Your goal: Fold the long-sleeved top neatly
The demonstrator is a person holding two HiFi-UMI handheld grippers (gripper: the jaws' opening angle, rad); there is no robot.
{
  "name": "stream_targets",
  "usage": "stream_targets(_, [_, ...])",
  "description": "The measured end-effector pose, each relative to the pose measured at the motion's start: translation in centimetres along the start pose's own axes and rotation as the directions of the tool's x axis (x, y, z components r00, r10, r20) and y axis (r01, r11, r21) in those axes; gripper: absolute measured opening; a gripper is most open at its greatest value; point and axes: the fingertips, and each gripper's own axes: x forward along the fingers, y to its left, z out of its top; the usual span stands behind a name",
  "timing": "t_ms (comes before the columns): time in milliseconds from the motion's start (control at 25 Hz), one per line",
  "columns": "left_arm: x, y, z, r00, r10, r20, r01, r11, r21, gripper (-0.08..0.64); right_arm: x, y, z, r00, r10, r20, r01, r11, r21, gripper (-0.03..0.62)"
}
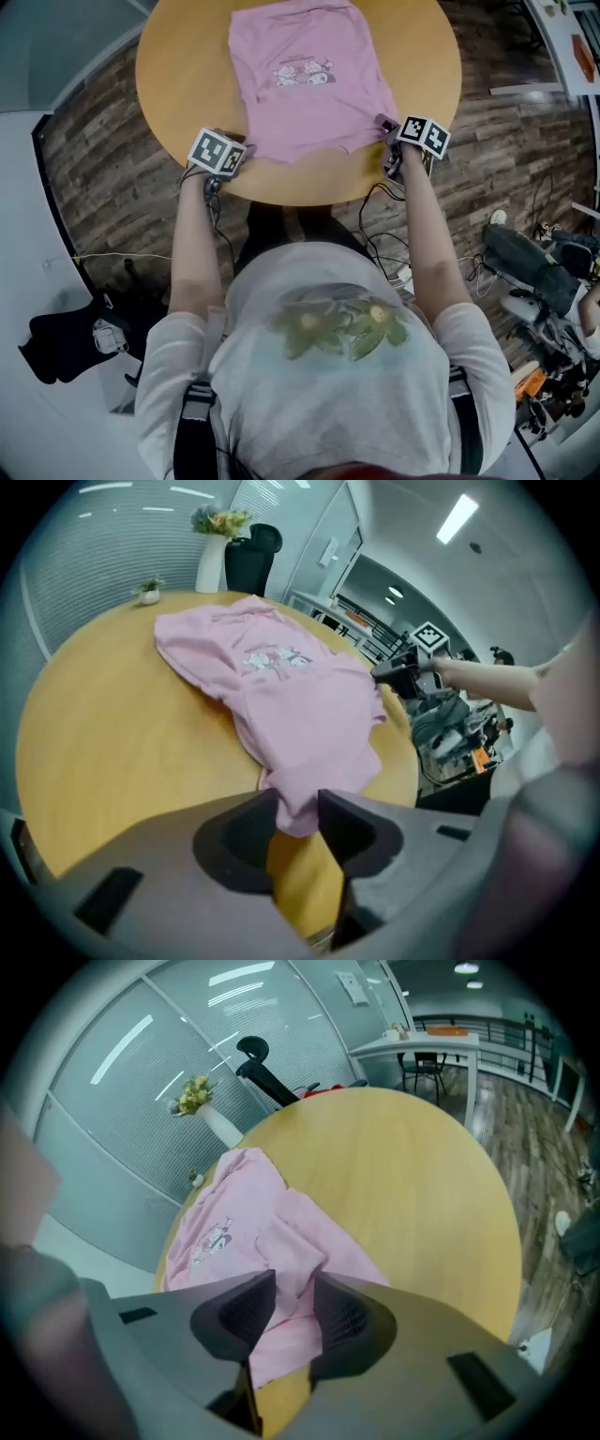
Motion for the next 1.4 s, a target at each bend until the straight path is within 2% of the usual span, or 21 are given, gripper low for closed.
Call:
stream_targets(80, [-0.3, -1.3, -1.7, 1.0, -0.009, -0.009, 0.009, 1.0, -0.006, 0.125, 0.1, 0.9, 0.0, 0.999, 0.047, -0.005, -0.047, 0.999, 0.01, 0.071])
stream_targets(120, [-0.6, -1.9, -2.6, 1.0, -0.008, -0.007, 0.008, 1.0, -0.014, 0.118, -0.1, 1.5, 0.3, 0.997, 0.071, 0.01, -0.071, 0.998, 0.0, 0.049])
stream_targets(200, [-0.5, -3.3, -4.7, 0.999, -0.029, -0.031, 0.028, 0.999, -0.038, 0.083, -0.6, 2.4, 1.0, 0.994, 0.106, 0.033, -0.105, 0.994, -0.036, 0.041])
stream_targets(280, [0.2, -4.8, -7.2, 0.993, -0.06, -0.097, 0.057, 0.998, -0.031, 0.083, -0.9, 3.0, 1.4, 0.991, 0.126, 0.044, -0.123, 0.99, -0.064, 0.036])
stream_targets(360, [0.0, -5.0, -7.9, 0.992, -0.041, -0.117, 0.04, 0.999, -0.008, 0.083, -1.4, 3.9, 2.3, 0.985, 0.161, 0.07, -0.155, 0.985, -0.076, 0.034])
stream_targets(400, [-0.5, -4.5, -7.2, 0.996, -0.024, -0.083, 0.023, 1.0, -0.017, 0.083, -1.8, 4.6, 3.0, 0.978, 0.188, 0.091, -0.181, 0.98, -0.081, 0.033])
stream_targets(480, [-2.0, -2.8, -4.3, 0.999, -0.001, 0.04, 0.004, 0.997, -0.074, 0.084, -3.0, 6.2, 4.5, 0.956, 0.254, 0.148, -0.242, 0.966, -0.093, 0.029])
stream_targets(560, [-3.8, -0.3, -0.8, 0.988, 0.041, 0.15, -0.023, 0.993, -0.119, 0.084, -4.5, 7.6, 6.0, 0.921, 0.324, 0.215, -0.307, 0.945, -0.109, 0.028])
stream_targets(640, [-5.3, 2.5, 2.8, 0.972, 0.104, 0.209, -0.08, 0.99, -0.12, 0.084, -5.8, 8.3, 7.5, 0.891, 0.361, 0.277, -0.343, 0.933, -0.113, 0.028])
stream_targets(680, [-5.9, 3.7, 4.4, 0.965, 0.13, 0.226, -0.106, 0.988, -0.114, 0.084, -6.0, 8.1, 8.0, 0.888, 0.353, 0.294, -0.335, 0.936, -0.112, 0.028])
stream_targets(720, [-6.2, 4.8, 5.9, 0.96, 0.151, 0.238, -0.128, 0.986, -0.11, 0.086, -5.9, 7.5, 8.2, 0.898, 0.326, 0.295, -0.307, 0.945, -0.112, 0.028])
stream_targets(800, [-6.3, 6.9, 8.2, 0.952, 0.183, 0.245, -0.156, 0.98, -0.125, 0.091, -4.8, 5.8, 7.3, 0.938, 0.238, 0.252, -0.218, 0.97, -0.104, 0.03])
stream_targets(840, [-6.1, 8.0, 8.9, 0.95, 0.198, 0.241, -0.166, 0.975, -0.147, 0.095, -3.9, 5.0, 6.3, 0.956, 0.198, 0.218, -0.183, 0.979, -0.087, 0.057])
stream_targets(880, [-5.7, 9.1, 9.4, 0.949, 0.211, 0.233, -0.173, 0.969, -0.176, 0.098, -3.0, 4.3, 5.2, 0.969, 0.166, 0.181, -0.158, 0.986, -0.061, 0.15])
stream_targets(920, [-5.1, 10.1, 9.6, 0.95, 0.22, 0.221, -0.174, 0.962, -0.209, 0.101, -2.1, 3.6, 4.1, 0.979, 0.139, 0.148, -0.135, 0.99, -0.034, 0.198])
stream_targets(1040, [-3.4, 11.8, 9.9, 0.959, 0.214, 0.184, -0.157, 0.947, -0.279, 0.106, 0.3, 1.6, 2.0, 0.995, 0.049, 0.086, -0.05, 0.999, 0.007, 0.198])
stream_targets(1120, [-2.7, 12.1, 10.2, 0.964, 0.207, 0.168, -0.154, 0.947, -0.283, 0.106, 1.4, 0.9, 1.6, 0.998, -0.005, 0.059, 0.005, 1.0, -0.002, 0.189])
stream_targets(1200, [-2.2, 12.1, 10.7, 0.966, 0.2, 0.163, -0.15, 0.949, -0.277, 0.106, 1.0, 1.7, 2.6, 0.996, -0.013, 0.091, 0.016, 0.999, -0.033, 0.028])
stream_targets(1280, [-1.8, 12.4, 11.3, 0.966, 0.192, 0.174, -0.136, 0.946, -0.293, 0.106, -0.8, 4.3, 5.0, 0.978, 0.071, 0.198, -0.057, 0.995, -0.078, 0.025])
stream_targets(1400, [-1.7, 13.6, 12.1, 0.958, 0.202, 0.204, -0.125, 0.934, -0.336, 0.106, -4.0, 7.2, 9.2, 0.904, 0.187, 0.385, -0.145, 0.98, -0.134, 0.02])
